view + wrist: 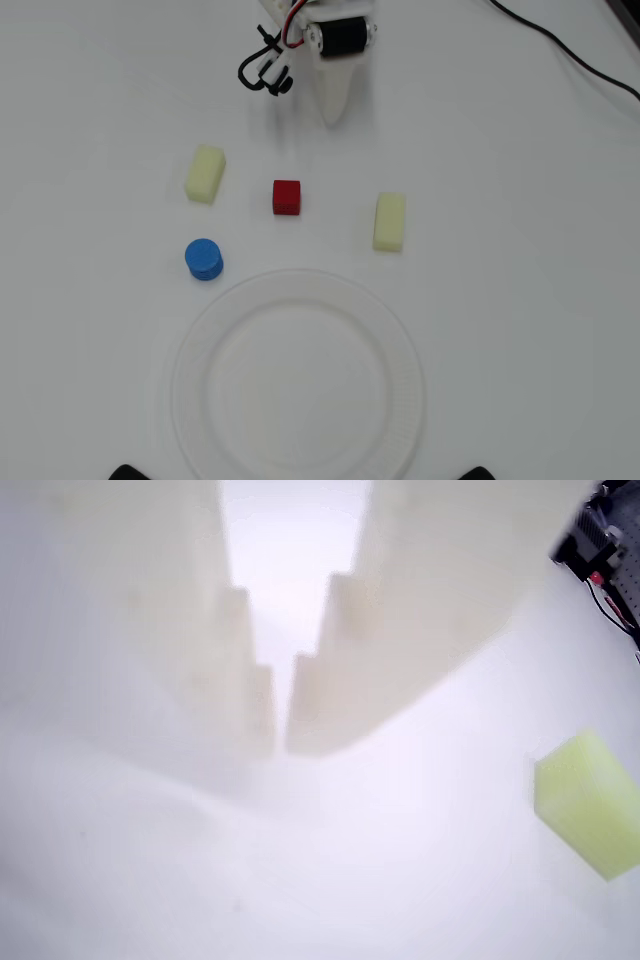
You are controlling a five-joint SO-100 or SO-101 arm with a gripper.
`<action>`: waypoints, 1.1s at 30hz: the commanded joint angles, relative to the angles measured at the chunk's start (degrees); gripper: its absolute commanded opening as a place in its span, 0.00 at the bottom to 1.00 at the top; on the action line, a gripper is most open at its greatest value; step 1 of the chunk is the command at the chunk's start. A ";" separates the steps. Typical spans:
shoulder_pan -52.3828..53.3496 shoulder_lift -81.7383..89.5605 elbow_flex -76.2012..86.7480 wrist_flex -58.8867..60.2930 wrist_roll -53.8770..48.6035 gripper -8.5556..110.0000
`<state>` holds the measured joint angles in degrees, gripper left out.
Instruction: Grasp a red block and put it in the dish.
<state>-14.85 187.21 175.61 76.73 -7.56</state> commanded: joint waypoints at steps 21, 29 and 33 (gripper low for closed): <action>3.60 4.66 -4.75 2.99 -0.09 0.07; 5.19 -16.87 -20.74 0.79 -0.35 0.07; 5.89 -24.17 -25.75 -2.20 -1.67 0.09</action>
<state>-9.84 168.13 155.04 76.73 -8.61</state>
